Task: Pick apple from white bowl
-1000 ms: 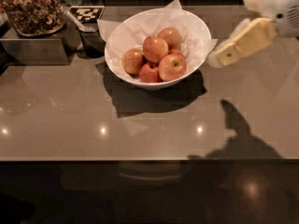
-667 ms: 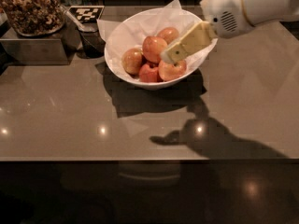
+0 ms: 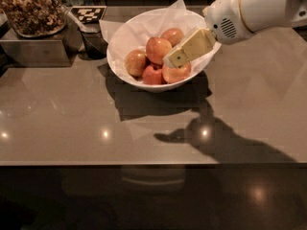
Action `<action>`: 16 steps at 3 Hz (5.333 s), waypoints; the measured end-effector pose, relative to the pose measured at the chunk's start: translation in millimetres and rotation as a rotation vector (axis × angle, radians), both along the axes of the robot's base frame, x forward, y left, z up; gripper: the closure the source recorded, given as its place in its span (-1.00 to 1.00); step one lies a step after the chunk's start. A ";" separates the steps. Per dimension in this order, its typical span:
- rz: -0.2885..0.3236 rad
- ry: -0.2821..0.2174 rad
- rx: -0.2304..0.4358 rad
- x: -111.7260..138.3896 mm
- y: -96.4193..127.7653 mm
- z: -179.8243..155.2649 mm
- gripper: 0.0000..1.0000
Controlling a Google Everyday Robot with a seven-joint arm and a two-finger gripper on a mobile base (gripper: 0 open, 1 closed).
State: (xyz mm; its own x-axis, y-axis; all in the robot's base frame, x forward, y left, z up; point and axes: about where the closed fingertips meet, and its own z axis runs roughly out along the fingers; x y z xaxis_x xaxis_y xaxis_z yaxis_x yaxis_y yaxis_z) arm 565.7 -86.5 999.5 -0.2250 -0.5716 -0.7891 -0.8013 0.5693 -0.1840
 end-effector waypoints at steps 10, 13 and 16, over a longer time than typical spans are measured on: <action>0.003 0.144 -0.005 9.8 26.5 -72.4 -0.78; 0.029 0.154 -0.055 23.7 15.7 -81.2 -0.88; 0.008 0.152 -0.056 33.1 1.8 -84.1 -0.08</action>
Offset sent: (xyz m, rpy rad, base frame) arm 0.0000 0.0000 0.0000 0.0000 0.0000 0.0000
